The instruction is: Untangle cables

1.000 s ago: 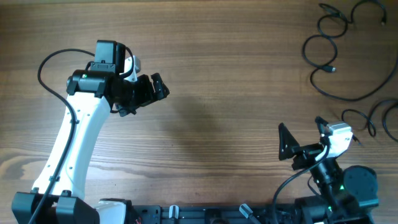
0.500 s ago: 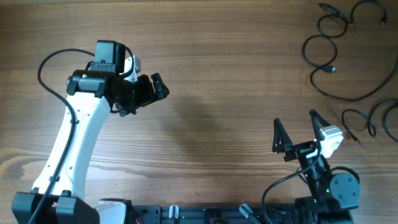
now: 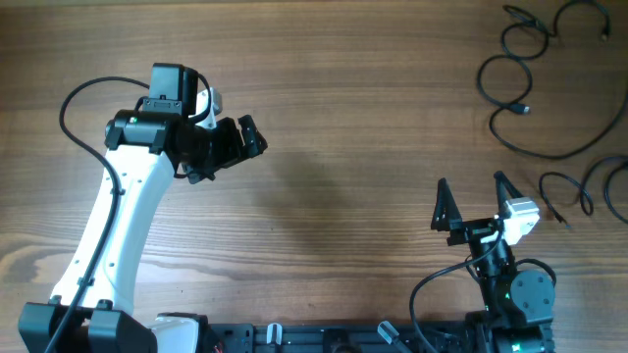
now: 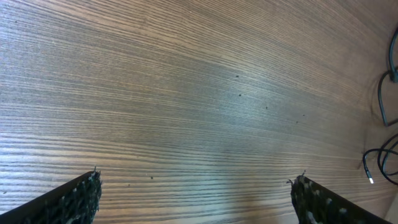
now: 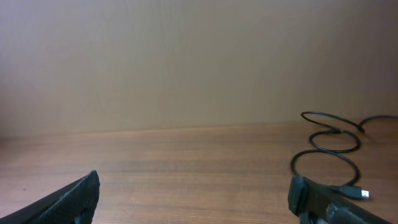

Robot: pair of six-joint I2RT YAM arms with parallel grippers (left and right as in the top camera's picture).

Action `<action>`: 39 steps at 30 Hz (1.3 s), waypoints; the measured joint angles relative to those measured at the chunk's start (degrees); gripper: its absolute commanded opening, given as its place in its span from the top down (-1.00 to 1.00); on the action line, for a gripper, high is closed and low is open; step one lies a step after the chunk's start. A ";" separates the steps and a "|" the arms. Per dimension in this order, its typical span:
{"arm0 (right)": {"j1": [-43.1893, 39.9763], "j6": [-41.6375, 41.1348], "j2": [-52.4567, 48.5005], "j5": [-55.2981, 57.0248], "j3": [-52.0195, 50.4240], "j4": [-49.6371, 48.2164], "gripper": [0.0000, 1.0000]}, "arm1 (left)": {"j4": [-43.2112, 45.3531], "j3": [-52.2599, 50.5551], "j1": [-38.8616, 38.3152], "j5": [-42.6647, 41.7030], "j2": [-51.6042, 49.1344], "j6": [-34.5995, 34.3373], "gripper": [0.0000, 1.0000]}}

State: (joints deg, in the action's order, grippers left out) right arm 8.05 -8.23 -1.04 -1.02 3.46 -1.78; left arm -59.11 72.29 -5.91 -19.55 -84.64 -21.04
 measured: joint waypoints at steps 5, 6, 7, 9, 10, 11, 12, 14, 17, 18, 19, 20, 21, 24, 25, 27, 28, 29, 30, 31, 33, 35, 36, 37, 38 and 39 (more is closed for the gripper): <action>-0.37 2.19 0.04 -0.79 -3.08 0.07 -0.99 | 0.00 0.00 0.00 0.00 0.00 0.00 -1.00; -0.79 3.74 0.04 -1.95 -3.08 0.39 -0.99 | 0.00 0.00 0.00 0.00 0.00 0.00 -1.00; -1.29 5.05 0.07 -3.06 -3.08 0.96 -0.99 | 0.02 0.00 0.00 0.00 0.00 0.00 -1.00; -2.12 6.97 0.07 -4.59 -3.08 1.51 -0.99 | 0.00 0.00 0.00 0.00 0.00 0.02 -1.00; -2.27 7.48 0.07 -4.98 -3.08 1.51 -0.99 | 0.00 0.00 0.00 0.00 0.00 0.00 -1.00; -2.43 8.00 0.07 -5.20 -3.08 1.53 -0.99 | 0.00 0.00 0.00 0.00 0.00 0.00 -1.00; -3.02 8.37 0.07 -5.38 -3.08 1.55 -0.99 | 0.00 0.00 0.00 0.00 0.00 0.00 -1.00; -3.74 8.57 0.07 -5.35 -3.08 1.70 -0.99 | 0.00 0.00 0.00 0.00 0.00 0.00 -1.00; -3.89 8.57 0.07 -5.31 -3.08 1.79 -0.99 | 0.00 0.00 0.00 0.00 0.00 0.02 -1.00; -3.89 8.59 0.07 -5.16 -3.08 1.81 -1.00 | 0.00 0.00 0.00 0.00 0.00 0.00 -1.00; -3.89 8.59 0.07 -4.98 -3.08 1.84 -0.99 | 0.00 0.00 0.00 0.00 0.00 0.00 -1.00; -3.89 8.59 0.04 -4.63 -3.08 1.95 -0.99 | 0.00 0.00 0.00 0.00 0.00 0.00 -1.00; -3.89 8.59 0.07 -4.42 -3.08 1.97 -0.99 | 0.00 0.00 0.00 0.00 0.00 0.02 -1.00; -3.89 8.59 0.07 -3.85 -3.08 1.97 -0.99 | 0.00 0.00 0.00 0.00 0.00 0.00 -1.00; -3.89 8.59 0.07 -3.80 -3.08 1.97 -0.99 | 0.00 0.00 0.00 0.00 0.00 0.00 -1.00; -4.04 8.59 0.07 -3.61 -3.08 1.99 -0.99 | 0.00 0.00 0.00 0.00 0.00 0.00 -1.00; -4.50 8.59 0.07 -3.52 -3.08 1.99 -0.99 | 0.00 0.00 0.00 0.00 0.00 0.00 -1.00; -5.07 8.59 0.07 -3.39 -3.08 1.99 -0.99 | 0.00 0.00 0.00 0.00 0.00 0.00 -1.00; -5.44 8.59 0.07 -3.39 -3.08 1.99 -0.99 | 0.00 0.00 0.00 0.00 0.00 0.00 -1.00; -5.66 8.59 0.07 -3.39 -3.08 1.99 -0.99 | 0.00 0.00 0.00 0.00 0.00 0.00 -1.00; -5.77 8.61 0.04 -3.39 -3.08 2.01 -0.99 | 0.00 0.00 0.00 0.00 0.00 0.00 -1.00; -5.77 8.61 0.07 -3.39 -3.08 2.01 -1.00 | 0.00 0.00 0.00 0.00 0.00 0.00 -1.00; -5.77 8.61 0.07 -3.39 -3.08 2.01 -1.00 | 0.00 0.00 0.00 0.00 0.00 0.00 -1.00; -5.77 8.66 0.07 -3.39 -3.08 2.01 -1.00 | 0.00 0.00 0.00 0.00 0.00 0.02 -1.00; -5.77 8.79 0.07 -3.39 -3.08 2.05 -0.99 | 0.00 0.00 0.00 0.00 0.00 0.00 -1.00; -5.77 8.81 0.07 -3.39 -3.08 2.12 -0.99 | 0.00 0.00 0.00 0.00 0.00 0.00 -1.00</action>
State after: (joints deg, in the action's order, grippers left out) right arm 2.28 0.58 -0.97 -4.40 0.38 0.34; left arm -59.11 72.29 -5.91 -19.55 -84.64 -21.04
